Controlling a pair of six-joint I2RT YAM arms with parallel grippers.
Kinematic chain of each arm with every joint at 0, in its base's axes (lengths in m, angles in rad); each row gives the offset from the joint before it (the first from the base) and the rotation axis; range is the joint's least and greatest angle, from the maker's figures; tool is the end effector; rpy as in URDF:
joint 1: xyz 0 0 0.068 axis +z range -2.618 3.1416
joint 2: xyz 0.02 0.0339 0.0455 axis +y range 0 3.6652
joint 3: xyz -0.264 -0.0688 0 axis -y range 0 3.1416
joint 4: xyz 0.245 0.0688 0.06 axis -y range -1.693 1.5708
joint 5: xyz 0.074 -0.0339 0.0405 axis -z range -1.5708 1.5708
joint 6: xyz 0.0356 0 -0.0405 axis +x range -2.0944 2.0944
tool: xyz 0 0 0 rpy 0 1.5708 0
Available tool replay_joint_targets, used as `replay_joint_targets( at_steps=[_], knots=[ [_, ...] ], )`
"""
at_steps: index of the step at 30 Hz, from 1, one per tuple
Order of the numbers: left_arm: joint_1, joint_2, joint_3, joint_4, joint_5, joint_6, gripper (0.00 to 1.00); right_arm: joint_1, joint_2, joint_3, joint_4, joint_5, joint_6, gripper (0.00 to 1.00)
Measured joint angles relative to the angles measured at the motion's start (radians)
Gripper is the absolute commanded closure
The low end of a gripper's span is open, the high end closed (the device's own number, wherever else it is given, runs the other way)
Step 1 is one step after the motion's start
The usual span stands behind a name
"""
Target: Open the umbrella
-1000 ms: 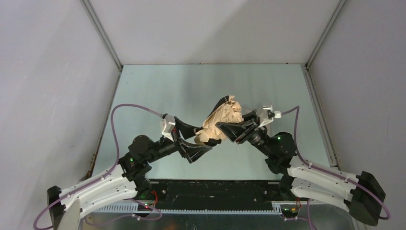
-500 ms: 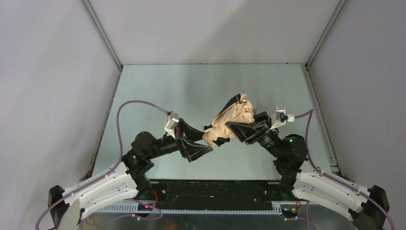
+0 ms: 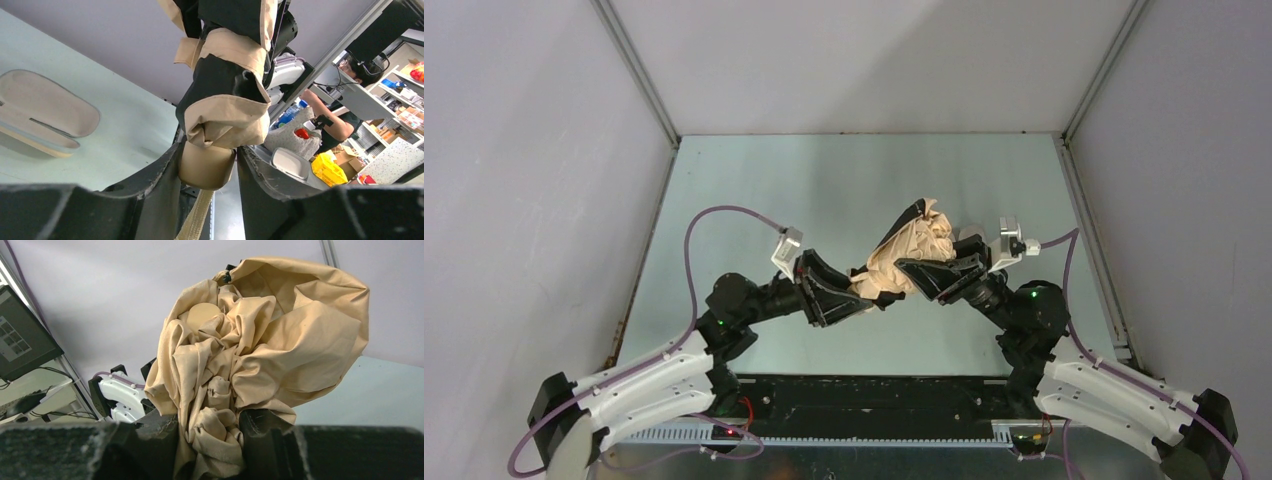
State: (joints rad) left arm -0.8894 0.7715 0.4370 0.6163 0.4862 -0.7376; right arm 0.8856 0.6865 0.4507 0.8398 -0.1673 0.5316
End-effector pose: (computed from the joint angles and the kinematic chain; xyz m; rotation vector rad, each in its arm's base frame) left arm 0.1025 -0.1528 0.3031 0.5896 1.4157 -1.6563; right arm 0.0953 0.1260 0.3439 -0.3515 1.0083 1.3744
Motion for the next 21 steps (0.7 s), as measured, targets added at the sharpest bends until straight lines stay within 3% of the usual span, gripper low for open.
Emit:
replay_joint_targets(
  at_steps=[3, 7, 9, 16, 21],
  knots=[
    [0.005, 0.000, 0.000, 0.016, 0.000, -0.015, 0.71, -0.002, -0.001, 0.000, 0.008, -0.002, 0.006, 1.00],
    [0.007, 0.001, -0.013, 0.047, 0.000, -0.027, 0.94, -0.005, 0.000, 0.000, 0.010, -0.007, 0.011, 1.00],
    [0.011, 0.001, -0.021, 0.056, 0.000, -0.032, 0.99, -0.005, 0.002, 0.000, 0.006, -0.007, 0.011, 1.00],
    [0.033, 0.000, -0.061, 0.082, -0.003, -0.041, 1.00, -0.021, 0.006, 0.000, -0.021, 0.010, -0.005, 1.00],
    [0.068, -0.002, -0.102, 0.075, -0.005, -0.030, 1.00, -0.104, -0.009, 0.000, -0.057, 0.009, 0.003, 1.00]
  ],
)
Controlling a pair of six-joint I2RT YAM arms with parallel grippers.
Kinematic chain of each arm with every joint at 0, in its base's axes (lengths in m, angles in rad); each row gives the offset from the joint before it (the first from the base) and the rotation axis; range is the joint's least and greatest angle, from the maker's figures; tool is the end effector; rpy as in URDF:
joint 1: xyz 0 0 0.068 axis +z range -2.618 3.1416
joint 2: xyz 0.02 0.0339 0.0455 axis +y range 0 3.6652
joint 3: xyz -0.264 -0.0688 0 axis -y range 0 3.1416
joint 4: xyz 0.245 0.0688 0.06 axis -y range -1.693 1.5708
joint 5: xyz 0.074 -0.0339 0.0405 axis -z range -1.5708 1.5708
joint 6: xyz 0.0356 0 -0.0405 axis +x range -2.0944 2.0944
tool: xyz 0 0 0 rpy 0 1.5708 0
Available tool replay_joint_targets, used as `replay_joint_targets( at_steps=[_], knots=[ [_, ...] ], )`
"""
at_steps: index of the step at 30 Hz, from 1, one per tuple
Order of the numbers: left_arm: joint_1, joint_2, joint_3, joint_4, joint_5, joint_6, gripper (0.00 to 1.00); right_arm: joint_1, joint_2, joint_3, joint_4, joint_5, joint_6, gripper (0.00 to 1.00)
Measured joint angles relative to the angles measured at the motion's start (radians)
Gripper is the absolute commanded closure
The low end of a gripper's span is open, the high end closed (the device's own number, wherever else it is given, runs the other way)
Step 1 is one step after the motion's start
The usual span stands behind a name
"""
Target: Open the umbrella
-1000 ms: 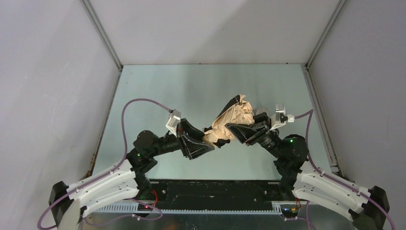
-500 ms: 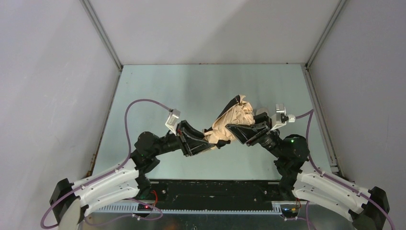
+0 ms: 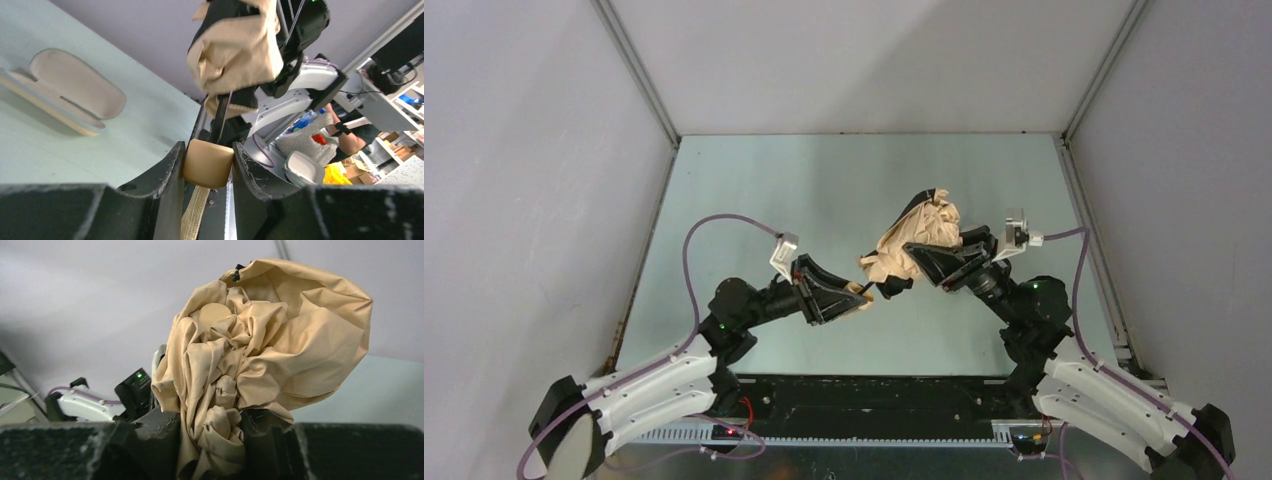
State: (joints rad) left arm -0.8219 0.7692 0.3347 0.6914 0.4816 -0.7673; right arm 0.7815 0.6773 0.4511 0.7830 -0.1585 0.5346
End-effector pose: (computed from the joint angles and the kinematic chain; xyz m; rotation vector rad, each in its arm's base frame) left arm 0.1104 -0.1430 0.2752 0.5103 1.4631 -1.6202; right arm 0.1090 0.1161 0.3402 -0.2896 1.0651 1.2718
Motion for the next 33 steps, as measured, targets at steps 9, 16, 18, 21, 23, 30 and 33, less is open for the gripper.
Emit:
replay_joint_targets(
  at_steps=[9, 16, 18, 21, 23, 30, 33],
  knots=[
    [0.064, -0.060, -0.039, -0.072, -0.008, 0.063, 1.00, -0.190, -0.024, 0.060, -0.160, -0.090, 0.011, 1.00],
    [0.072, -0.151, -0.053, -0.132, -0.083, 0.147, 1.00, -0.320, -0.026, 0.142, -0.317, -0.236, 0.011, 1.00],
    [0.072, -0.165, -0.058, -0.146, -0.097, 0.167, 1.00, -0.349, -0.023, 0.164, -0.348, -0.278, 0.012, 1.00],
    [0.071, -0.169, -0.058, -0.153, -0.102, 0.184, 1.00, -0.368, -0.011, 0.177, -0.356, -0.312, 0.023, 1.00],
    [0.072, -0.166, -0.058, -0.156, -0.100, 0.192, 0.95, -0.375, 0.003, 0.180, -0.351, -0.329, 0.037, 1.00],
    [0.082, -0.123, -0.020, -0.235, -0.107, 0.223, 0.19, -0.408, 0.035, 0.182, -0.303, -0.307, 0.062, 1.00],
    [0.087, -0.122, -0.002, -0.348, -0.150, 0.256, 0.14, -0.453, 0.029, 0.199, -0.261, -0.208, 0.034, 1.00]
  ],
)
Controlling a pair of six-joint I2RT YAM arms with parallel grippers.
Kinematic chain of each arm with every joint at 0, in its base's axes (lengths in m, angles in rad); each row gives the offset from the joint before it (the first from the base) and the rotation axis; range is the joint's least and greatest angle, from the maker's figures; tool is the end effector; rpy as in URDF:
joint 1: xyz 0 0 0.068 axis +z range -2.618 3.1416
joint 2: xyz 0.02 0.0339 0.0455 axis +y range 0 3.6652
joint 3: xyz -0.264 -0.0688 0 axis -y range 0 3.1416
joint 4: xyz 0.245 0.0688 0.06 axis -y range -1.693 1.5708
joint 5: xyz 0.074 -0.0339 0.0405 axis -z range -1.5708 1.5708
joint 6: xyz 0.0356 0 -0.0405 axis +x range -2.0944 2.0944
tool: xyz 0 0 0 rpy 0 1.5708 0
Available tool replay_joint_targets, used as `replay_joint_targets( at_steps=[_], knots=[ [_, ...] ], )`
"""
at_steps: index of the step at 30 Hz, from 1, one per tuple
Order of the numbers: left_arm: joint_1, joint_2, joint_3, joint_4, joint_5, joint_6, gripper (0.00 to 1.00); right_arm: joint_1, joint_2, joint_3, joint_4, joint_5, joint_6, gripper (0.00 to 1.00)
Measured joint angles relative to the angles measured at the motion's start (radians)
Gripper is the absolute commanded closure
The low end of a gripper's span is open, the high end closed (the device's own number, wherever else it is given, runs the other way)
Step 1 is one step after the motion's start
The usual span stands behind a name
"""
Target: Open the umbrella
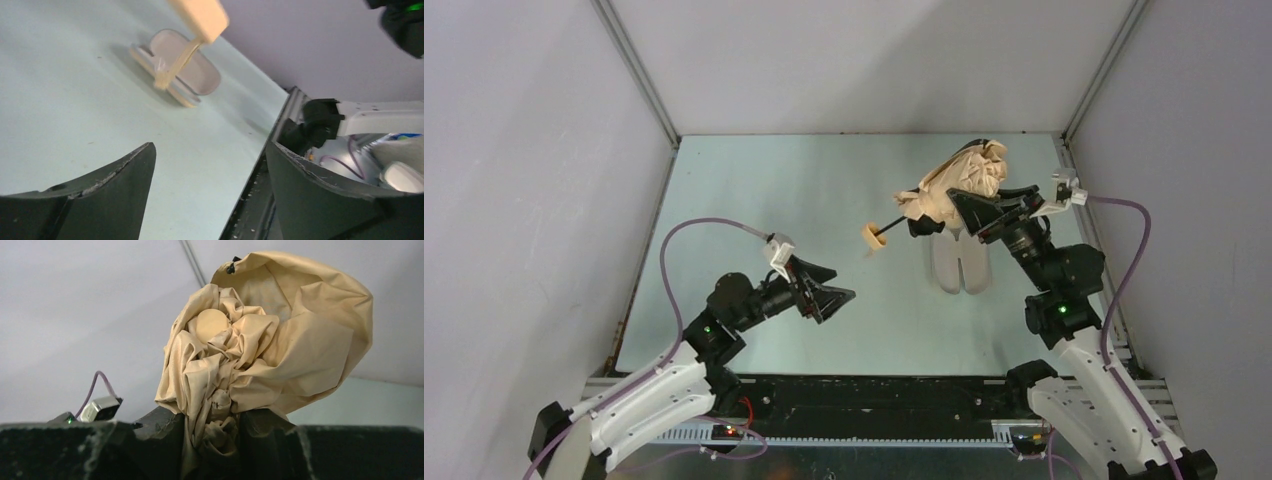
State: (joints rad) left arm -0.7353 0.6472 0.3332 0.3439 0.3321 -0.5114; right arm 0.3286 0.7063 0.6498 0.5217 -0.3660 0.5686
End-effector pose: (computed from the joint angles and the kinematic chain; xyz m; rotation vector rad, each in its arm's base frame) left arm 0.1172 -0.1217 0.2573 0.4691 1.6135 -1.2212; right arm 0.1502 0.0647 0.3790 -0.2038 1.1774 0.9954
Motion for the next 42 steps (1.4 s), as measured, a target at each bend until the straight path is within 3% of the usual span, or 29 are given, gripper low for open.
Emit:
replay_joint_targets(
  at_steps=[7, 12, 17, 23, 34, 42],
  knots=[
    [-0.097, 0.037, 0.149, -0.154, -0.197, 0.156, 0.12, 0.058, -0.024, 0.019, 0.003, 0.116, -0.068, 1.00],
    [-0.187, 0.128, 0.264, -0.165, -0.335, 0.309, 0.12, 0.089, -0.024, 0.019, -0.060, 0.155, -0.100, 1.00],
    [-0.223, 0.227, 0.314, -0.129, -0.376, 0.446, 0.14, 0.112, -0.029, 0.019, -0.136, 0.185, -0.115, 1.00],
    [-0.241, 0.357, 0.389, -0.106, -0.362, 0.556, 0.25, 0.125, -0.034, 0.019, -0.190, 0.184, -0.116, 1.00],
    [-0.242, 0.527, 0.449, -0.059, -0.276, 0.618, 0.39, 0.129, -0.037, 0.024, -0.242, 0.176, -0.114, 1.00],
    [-0.243, 0.633, 0.449, -0.029, -0.317, 0.649, 0.65, 0.134, -0.031, 0.046, -0.286, 0.167, -0.130, 1.00]
  ],
)
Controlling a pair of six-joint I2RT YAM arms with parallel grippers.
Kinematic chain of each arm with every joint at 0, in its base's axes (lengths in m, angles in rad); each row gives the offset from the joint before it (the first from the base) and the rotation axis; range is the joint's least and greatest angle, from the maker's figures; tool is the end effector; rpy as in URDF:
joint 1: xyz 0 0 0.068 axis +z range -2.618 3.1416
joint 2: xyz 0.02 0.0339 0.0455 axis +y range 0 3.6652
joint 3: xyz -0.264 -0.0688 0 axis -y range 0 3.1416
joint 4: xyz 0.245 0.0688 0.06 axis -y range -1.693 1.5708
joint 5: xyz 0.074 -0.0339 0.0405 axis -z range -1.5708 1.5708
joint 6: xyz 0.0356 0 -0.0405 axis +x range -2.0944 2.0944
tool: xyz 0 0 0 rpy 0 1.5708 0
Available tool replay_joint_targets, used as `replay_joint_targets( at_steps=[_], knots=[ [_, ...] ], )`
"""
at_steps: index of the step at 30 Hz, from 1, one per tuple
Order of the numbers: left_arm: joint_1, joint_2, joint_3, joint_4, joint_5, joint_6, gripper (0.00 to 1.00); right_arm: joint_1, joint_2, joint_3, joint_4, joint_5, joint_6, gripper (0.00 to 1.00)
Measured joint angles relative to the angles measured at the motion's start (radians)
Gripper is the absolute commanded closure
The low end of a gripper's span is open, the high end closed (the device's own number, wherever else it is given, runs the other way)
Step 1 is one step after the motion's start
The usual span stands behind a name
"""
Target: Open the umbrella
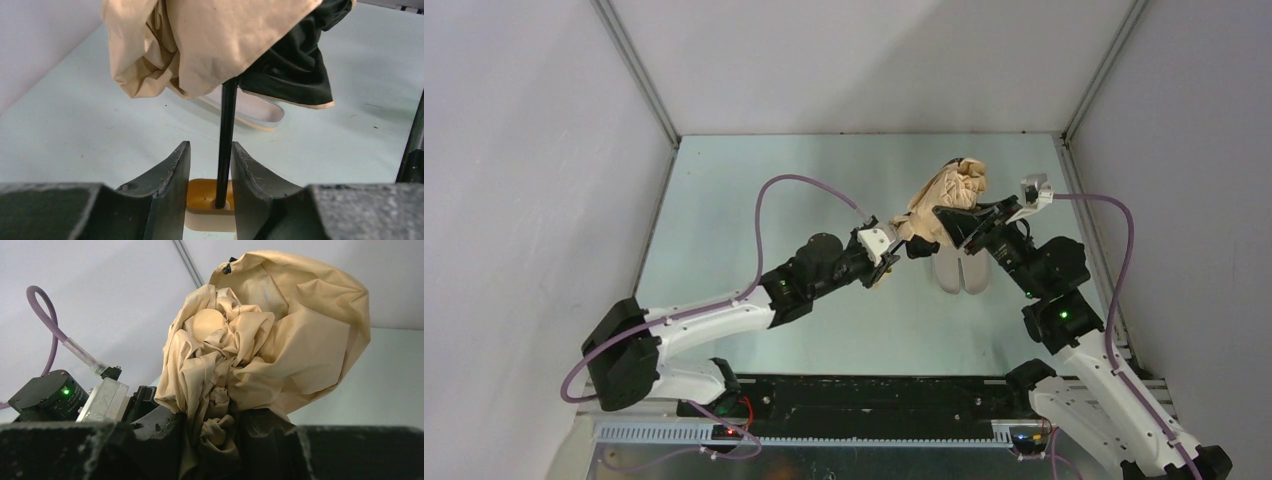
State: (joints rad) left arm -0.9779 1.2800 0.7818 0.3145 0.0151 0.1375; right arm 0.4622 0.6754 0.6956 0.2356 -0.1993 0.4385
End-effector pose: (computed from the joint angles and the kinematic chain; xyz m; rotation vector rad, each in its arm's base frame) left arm 0.1649 -0.2457 0.2820 0.9603 1.5183 -0.6216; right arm 0.1428 0.0790 0.3710 -0.1928 1.3616 0.8916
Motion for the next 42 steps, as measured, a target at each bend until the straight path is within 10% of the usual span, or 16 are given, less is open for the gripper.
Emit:
replay_joint_targets(
  at_steps=[35, 39, 42],
  knots=[
    [-0.044, 0.089, -0.229, 0.160, -0.196, -0.102, 0.71, -0.117, 0.164, 0.388, -0.196, -0.053, -0.078, 1.00],
    [-0.045, 0.045, -0.230, 0.129, -0.195, -0.127, 0.58, -0.123, 0.164, 0.400, -0.203, -0.056, -0.077, 1.00],
    [-0.045, -0.016, -0.230, 0.071, -0.184, -0.164, 0.30, -0.129, 0.162, 0.401, -0.193, -0.069, -0.073, 1.00]
  ],
)
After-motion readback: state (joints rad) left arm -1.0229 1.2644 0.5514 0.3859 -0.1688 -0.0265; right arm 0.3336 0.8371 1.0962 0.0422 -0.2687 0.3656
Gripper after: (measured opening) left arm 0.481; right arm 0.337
